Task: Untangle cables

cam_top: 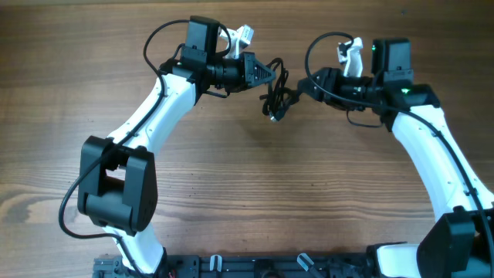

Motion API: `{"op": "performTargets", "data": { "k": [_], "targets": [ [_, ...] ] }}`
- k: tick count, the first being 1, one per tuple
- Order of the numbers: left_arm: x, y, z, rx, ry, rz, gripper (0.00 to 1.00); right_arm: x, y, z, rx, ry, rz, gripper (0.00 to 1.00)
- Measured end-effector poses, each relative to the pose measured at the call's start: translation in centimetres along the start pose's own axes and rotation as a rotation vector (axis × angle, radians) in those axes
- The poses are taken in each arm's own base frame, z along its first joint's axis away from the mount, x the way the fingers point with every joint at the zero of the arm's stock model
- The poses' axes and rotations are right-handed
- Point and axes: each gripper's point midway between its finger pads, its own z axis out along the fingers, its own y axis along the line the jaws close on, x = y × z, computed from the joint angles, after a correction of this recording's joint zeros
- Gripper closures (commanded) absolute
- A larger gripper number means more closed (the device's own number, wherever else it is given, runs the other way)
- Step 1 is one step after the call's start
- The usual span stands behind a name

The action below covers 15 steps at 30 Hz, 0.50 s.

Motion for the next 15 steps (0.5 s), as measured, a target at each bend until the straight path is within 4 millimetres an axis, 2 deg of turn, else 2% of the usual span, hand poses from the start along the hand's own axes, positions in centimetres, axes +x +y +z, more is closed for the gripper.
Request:
{"op": "performTargets", "data": {
  "k": [5, 12, 15],
  "targets": [
    [0.0, -1.0, 0.0, 0.052, 0.012, 0.009, 0.96, -0.3, 0.8, 0.6, 0.001, -0.023, 0.037, 0.45],
    [0.2, -1.5, -0.1, 0.078, 0.024, 0.015, 0.96, -0.3, 0.4, 0.8, 0.033, -0.032, 0.070, 0.49],
    [0.1, -2.4, -0.2, 0.123, 0.031, 0.040, 0.96, -0.5, 0.2, 0.8, 0.044, -0.040, 0.069, 0.49]
  ]
}}
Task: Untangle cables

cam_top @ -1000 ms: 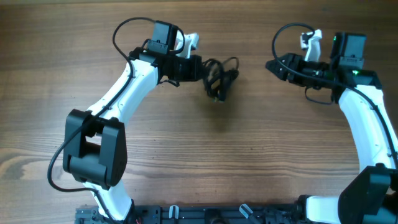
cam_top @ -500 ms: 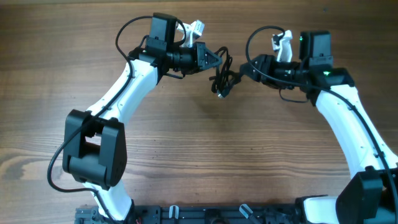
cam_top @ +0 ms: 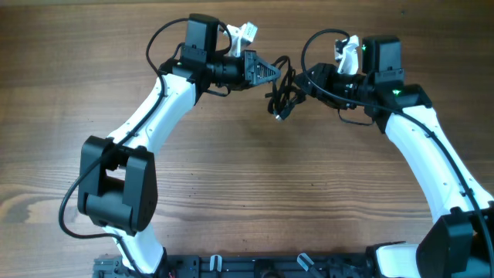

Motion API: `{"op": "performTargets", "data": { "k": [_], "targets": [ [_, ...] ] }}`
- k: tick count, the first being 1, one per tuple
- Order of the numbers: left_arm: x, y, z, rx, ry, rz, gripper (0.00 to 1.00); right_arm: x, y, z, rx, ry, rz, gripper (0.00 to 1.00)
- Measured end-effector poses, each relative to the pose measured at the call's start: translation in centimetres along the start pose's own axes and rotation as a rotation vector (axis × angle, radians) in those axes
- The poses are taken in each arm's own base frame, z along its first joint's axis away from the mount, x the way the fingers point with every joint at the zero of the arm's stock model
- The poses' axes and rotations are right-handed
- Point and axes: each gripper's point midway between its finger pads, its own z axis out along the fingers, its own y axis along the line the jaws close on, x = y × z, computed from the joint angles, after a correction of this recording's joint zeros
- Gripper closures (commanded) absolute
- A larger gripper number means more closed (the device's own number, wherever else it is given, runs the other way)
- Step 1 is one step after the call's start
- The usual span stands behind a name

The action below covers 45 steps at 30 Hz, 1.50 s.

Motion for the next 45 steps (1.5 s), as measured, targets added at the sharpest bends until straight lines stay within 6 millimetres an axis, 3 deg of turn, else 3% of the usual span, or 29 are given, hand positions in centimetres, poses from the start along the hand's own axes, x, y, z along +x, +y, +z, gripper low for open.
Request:
{"op": "performTargets", "data": {
  "k": [9, 21, 30, 38, 45],
  "targets": [
    [0.7, -4.1, -0.5, 0.203, 0.071, 0.108, 0.96, -0.7, 0.2, 0.0, -0.005, -0.031, -0.022, 0.50],
    [1.2, -4.7, -0.7, 0.241, 0.099, 0.107, 0.96, -0.8, 0.2, 0.0, -0.001, -0.035, -0.022, 0.53],
    [1.2, -4.7, -0.7, 0.245, 0.102, 0.109, 0.96, -2.2, 1.4, 0.1, -0.044, -0.089, -0.045, 0.55],
    [1.3, -4.8, -0.6, 0.244, 0.103, 0.106, 0.96, -0.3, 0.3, 3.3, -0.022, -0.001, 0.002, 0.71],
    [1.2, -4.7, -0.6, 0.240, 0.099, 0.106, 0.96, -1.3, 1.3, 3.4, -0.065, -0.034, -0.012, 0.92]
  ]
}}
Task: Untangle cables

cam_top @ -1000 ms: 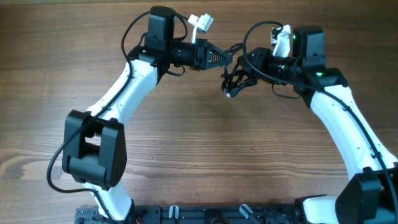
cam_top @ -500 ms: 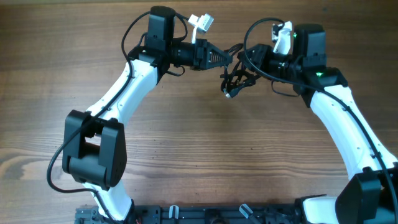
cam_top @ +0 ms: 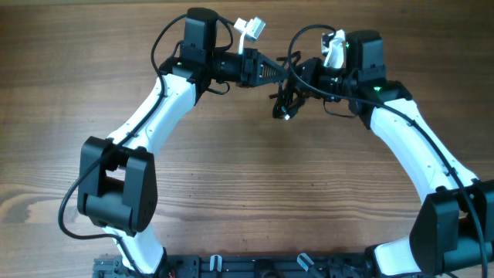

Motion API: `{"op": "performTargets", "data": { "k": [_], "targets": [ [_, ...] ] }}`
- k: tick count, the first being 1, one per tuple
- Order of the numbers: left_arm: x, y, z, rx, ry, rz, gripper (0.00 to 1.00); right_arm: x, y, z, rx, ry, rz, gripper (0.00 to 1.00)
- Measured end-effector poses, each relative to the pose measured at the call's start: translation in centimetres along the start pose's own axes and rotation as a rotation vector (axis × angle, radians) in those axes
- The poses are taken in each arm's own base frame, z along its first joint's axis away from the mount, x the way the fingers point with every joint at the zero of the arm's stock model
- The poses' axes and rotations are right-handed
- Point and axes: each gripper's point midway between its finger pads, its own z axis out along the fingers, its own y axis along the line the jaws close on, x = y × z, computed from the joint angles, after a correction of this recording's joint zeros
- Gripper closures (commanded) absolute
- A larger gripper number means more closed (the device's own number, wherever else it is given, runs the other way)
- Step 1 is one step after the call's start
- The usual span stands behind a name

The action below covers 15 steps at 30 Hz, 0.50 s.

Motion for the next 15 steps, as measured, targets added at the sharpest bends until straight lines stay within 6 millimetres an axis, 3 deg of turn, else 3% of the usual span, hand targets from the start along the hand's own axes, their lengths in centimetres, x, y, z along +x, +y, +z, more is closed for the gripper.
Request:
{"op": "performTargets", "data": {
  "k": [6, 15],
  "targets": [
    [0.1, 0.7, 0.0, -0.033, -0.010, -0.033, 0.96, -0.9, -0.2, -0.4, -0.010, -0.024, 0.016, 0.96],
    [1.2, 3.7, -0.3, -0.175, -0.025, -0.194, 0.96, -7.8, -5.6, -5.4, 0.052, -0.248, 0.115, 0.96]
  ]
}}
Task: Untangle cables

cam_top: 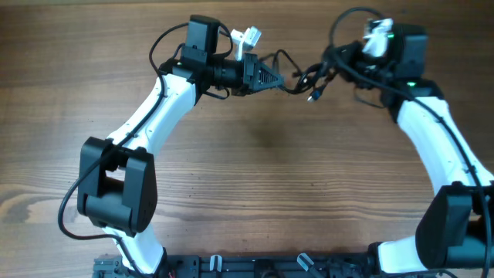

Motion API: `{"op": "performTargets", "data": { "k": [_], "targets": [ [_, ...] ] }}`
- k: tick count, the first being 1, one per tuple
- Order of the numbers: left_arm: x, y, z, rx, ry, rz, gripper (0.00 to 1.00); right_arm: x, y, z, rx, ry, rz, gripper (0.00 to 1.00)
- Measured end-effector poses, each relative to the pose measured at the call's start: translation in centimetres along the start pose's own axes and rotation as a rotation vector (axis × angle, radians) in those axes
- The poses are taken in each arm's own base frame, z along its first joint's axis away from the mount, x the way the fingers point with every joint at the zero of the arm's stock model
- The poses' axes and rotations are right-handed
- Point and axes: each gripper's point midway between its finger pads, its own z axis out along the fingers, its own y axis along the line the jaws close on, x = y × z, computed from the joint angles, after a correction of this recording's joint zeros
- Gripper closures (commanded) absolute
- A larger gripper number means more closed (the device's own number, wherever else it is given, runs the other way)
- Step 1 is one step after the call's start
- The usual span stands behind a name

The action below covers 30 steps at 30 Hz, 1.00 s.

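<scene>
A black cable (297, 76) hangs above the wooden table, stretched between my two grippers in the overhead view. My left gripper (278, 80) points right and is shut on the cable's left end, where a loop rises behind it. My right gripper (333, 68) points left and is shut on the cable's right part. A short free end with a plug (312, 96) dangles below the span. The fingertips themselves are dark and hard to make out against the cable.
The wooden table (247, 177) fills the view. A dark rail with clips (255, 266) runs along the near edge between the two arm bases. Both arms reach toward the far side.
My right gripper has moved to the right and away from the left one. The bunched cable between them is now drawn out into a longer strand, its plug end hanging further right.
Both grippers held a tangled black bundle between them at the far middle. They then came closer together, with the bundle hanging tight between the tips. Now the right gripper stands further right and the bundle is pulled out into a strand.
</scene>
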Motion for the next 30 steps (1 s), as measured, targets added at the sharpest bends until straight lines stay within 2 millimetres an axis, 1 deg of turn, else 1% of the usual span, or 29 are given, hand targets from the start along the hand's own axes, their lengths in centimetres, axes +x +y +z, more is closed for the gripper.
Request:
{"op": "performTargets", "data": {
  "k": [3, 6, 7, 10, 11, 12, 15, 18, 21, 24, 25, 29, 30],
  "targets": [
    [0.5, 1.2, 0.0, -0.054, 0.002, -0.046, 0.96, -2.0, -1.4, -1.1, 0.018, -0.055, 0.025, 0.96],
    [1.3, 3.1, -0.2, -0.148, 0.005, -0.116, 0.96, -3.7, -2.4, -2.1, 0.022, -0.101, 0.038, 0.96],
    [1.6, 3.6, -0.3, -0.173, 0.006, -0.132, 0.96, -4.0, -2.6, -2.4, 0.021, -0.111, 0.041, 0.96],
    [2.6, 5.5, -0.8, -0.275, 0.013, -0.184, 0.96, -5.9, -3.1, -3.6, 0.016, -0.172, 0.028, 0.96],
    [2.8, 6.0, -1.0, -0.305, 0.012, -0.190, 0.96, -6.1, -3.2, -3.7, 0.016, -0.177, 0.029, 0.96],
    [2.9, 6.4, -1.1, -0.327, 0.012, -0.196, 0.96, -7.1, -3.2, -4.9, 0.008, -0.212, 0.024, 0.96],
    [3.3, 7.4, -1.6, -0.393, 0.008, -0.204, 0.96, -8.5, -1.7, -7.0, -0.054, -0.257, -0.011, 0.96],
    [3.4, 8.1, -1.9, -0.441, 0.003, -0.204, 0.96, -9.2, 0.7, -9.7, -0.140, -0.284, -0.039, 0.96],
    [3.5, 8.5, -2.2, -0.476, -0.004, -0.201, 0.96, -9.3, 2.2, -12.0, -0.209, -0.282, -0.040, 0.96],
    [3.7, 8.9, -2.6, -0.519, -0.008, -0.207, 0.96, -8.8, 2.9, -13.4, -0.260, -0.245, -0.018, 0.96],
    [3.8, 9.1, -2.7, -0.534, -0.009, -0.210, 0.94, -8.2, 2.7, -13.5, -0.265, -0.217, 0.009, 0.96],
    [4.2, 10.2, -3.5, -0.613, -0.005, -0.192, 0.78, -5.7, 1.1, -12.6, -0.226, -0.110, 0.122, 0.96],
    [4.2, 10.6, -3.8, -0.641, -0.003, -0.178, 0.75, -4.8, 0.7, -12.2, -0.205, -0.079, 0.145, 0.96]
  ]
}}
